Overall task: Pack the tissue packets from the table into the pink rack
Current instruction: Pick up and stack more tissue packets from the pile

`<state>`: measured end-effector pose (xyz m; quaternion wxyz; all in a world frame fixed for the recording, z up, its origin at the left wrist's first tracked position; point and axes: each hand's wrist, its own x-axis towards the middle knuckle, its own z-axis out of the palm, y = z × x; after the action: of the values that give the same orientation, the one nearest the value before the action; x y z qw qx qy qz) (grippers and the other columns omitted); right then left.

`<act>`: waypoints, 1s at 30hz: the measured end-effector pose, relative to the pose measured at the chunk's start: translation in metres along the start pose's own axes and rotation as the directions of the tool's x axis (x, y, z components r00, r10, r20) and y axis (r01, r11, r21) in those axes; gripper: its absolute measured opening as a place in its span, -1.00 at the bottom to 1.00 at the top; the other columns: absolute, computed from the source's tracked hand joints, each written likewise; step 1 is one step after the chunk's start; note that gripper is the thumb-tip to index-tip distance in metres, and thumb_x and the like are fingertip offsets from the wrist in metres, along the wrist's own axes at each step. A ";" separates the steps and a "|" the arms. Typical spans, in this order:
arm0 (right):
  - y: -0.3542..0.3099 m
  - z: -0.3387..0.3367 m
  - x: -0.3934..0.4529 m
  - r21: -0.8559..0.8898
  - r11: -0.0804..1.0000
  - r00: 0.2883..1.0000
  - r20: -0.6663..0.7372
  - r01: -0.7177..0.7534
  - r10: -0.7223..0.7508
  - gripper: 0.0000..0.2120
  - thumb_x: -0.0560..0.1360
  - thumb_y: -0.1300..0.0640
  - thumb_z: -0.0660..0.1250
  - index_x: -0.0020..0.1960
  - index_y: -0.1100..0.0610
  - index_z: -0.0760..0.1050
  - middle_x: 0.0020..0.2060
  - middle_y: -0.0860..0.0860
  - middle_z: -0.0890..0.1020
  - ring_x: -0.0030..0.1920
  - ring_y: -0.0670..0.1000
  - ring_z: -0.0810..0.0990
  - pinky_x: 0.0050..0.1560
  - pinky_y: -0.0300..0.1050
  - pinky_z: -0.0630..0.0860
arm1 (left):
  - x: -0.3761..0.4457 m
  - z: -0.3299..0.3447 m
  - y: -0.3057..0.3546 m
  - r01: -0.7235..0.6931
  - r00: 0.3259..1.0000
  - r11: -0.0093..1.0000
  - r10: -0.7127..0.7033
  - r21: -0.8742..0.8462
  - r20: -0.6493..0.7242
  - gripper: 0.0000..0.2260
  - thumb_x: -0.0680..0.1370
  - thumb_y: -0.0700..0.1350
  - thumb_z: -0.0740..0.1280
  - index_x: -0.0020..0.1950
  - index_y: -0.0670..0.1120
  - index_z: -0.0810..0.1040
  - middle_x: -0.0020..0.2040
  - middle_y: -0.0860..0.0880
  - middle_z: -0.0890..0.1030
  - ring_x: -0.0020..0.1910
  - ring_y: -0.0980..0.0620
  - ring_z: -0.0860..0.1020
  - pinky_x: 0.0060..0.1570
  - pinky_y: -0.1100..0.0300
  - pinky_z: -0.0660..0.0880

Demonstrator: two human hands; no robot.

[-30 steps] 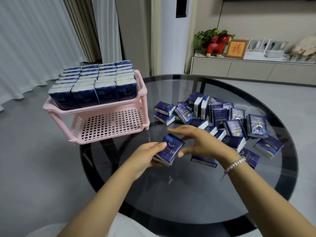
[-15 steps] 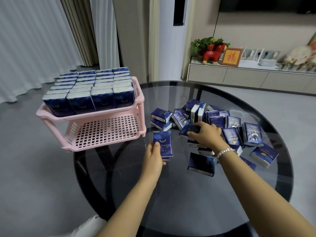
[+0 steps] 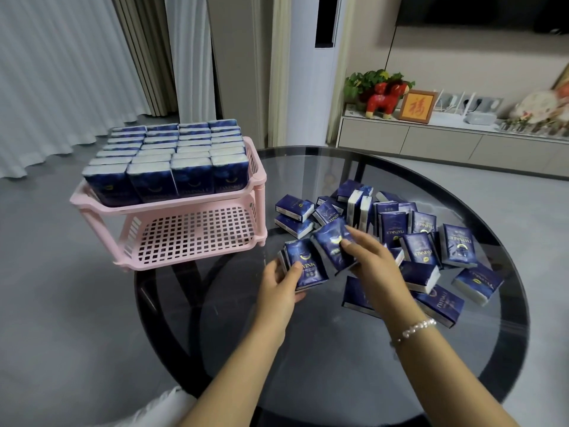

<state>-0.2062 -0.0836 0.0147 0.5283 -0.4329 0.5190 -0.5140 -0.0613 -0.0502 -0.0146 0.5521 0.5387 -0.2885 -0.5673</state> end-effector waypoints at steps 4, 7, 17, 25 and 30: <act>0.009 0.019 -0.020 0.050 0.999 0.999 0.054 0.001 -0.004 -0.81 0.54 0.26 0.25 0.02 0.07 0.59 -0.16 -0.06 0.71 -0.10 -0.12 0.67 -0.06 -0.29 0.56 | -0.004 -0.001 0.000 -0.016 0.999 1.000 0.017 -0.016 0.049 -0.69 0.57 -0.15 0.31 0.31 -0.09 0.43 0.14 -0.05 0.63 0.06 0.01 0.63 0.09 0.00 0.57; 0.015 0.029 -0.028 0.019 1.000 0.999 0.037 0.019 -0.020 -0.81 0.57 0.22 0.22 0.00 0.09 0.60 -0.18 -0.04 0.72 -0.12 -0.09 0.67 -0.09 -0.29 0.56 | -0.006 -0.003 0.000 0.006 0.996 0.999 -0.002 -0.045 0.094 -0.68 0.57 -0.14 0.30 0.32 -0.09 0.43 0.14 -0.05 0.63 0.09 0.00 0.62 0.16 -0.05 0.54; 0.011 0.019 -0.038 -0.147 0.986 0.984 0.169 0.079 -0.054 -0.75 0.58 0.12 0.21 -0.02 -0.13 0.63 -0.01 -0.06 0.69 0.08 -0.07 0.62 0.13 -0.17 0.49 | -0.005 -0.005 0.001 0.065 0.989 0.997 -0.071 0.046 0.129 -0.58 0.44 -0.01 0.43 0.25 -0.13 0.51 0.05 -0.09 0.68 -0.03 0.00 0.66 -0.05 0.10 0.59; 0.008 -0.045 -0.020 -0.924 0.366 0.990 0.075 0.114 -0.118 -0.76 0.50 0.14 0.32 0.13 0.17 0.58 0.05 0.11 0.59 0.11 0.13 0.49 0.03 -0.09 0.43 | -0.005 -0.007 0.004 0.097 0.992 0.993 -0.101 0.067 0.074 -0.62 0.48 -0.05 0.41 0.25 -0.13 0.46 0.08 -0.10 0.64 -0.04 0.01 0.64 -0.10 0.15 0.58; 0.011 -0.051 -0.026 -0.971 0.205 0.991 0.128 0.120 0.028 -0.61 0.52 0.05 0.30 0.32 0.09 0.43 0.31 0.03 0.45 0.21 0.15 0.30 0.17 -0.03 0.33 | -0.005 -0.007 0.005 0.088 0.993 0.994 -0.092 0.065 0.069 -0.63 0.49 -0.06 0.40 0.24 -0.13 0.47 0.07 -0.09 0.64 -0.04 0.01 0.63 -0.06 0.14 0.58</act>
<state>-0.2542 -0.0525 0.0023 0.1513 -0.7133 0.6816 -0.0614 -0.0541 -0.0441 -0.0105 0.4984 0.5472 -0.3009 -0.6014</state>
